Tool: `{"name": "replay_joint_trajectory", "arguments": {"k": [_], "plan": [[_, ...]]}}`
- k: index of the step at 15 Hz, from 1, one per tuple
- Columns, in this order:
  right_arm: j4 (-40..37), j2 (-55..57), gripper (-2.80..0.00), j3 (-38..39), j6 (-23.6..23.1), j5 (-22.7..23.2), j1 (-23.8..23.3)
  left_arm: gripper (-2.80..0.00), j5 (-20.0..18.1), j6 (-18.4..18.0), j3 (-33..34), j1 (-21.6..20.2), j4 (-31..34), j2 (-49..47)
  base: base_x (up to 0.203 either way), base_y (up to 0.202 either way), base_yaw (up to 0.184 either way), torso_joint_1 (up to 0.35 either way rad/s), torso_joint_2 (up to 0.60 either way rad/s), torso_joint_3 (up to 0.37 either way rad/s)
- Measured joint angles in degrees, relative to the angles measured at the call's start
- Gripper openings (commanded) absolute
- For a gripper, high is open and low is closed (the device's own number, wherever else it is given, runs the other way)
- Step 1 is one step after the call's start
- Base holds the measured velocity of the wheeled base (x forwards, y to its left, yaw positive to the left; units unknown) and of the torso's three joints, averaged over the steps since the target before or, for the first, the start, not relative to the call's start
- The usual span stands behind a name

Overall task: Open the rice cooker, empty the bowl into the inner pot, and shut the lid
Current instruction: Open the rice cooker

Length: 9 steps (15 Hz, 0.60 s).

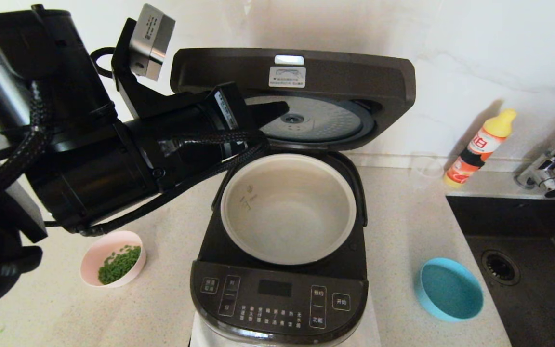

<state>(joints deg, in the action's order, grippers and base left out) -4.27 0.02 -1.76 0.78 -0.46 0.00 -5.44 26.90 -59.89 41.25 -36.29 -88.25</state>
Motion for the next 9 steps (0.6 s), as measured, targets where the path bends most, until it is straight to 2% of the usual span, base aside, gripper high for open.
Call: {"name": "replay_joint_trajectory", "arguments": {"k": [9], "plan": [[-0.02,0.00,-2.80,0.00,-0.01,0.05,0.00,-2.80,1.90,-0.23,-5.39,-0.02,-0.15,-3.91,0.000,0.000,0.000,0.000,0.00,0.000]]}}
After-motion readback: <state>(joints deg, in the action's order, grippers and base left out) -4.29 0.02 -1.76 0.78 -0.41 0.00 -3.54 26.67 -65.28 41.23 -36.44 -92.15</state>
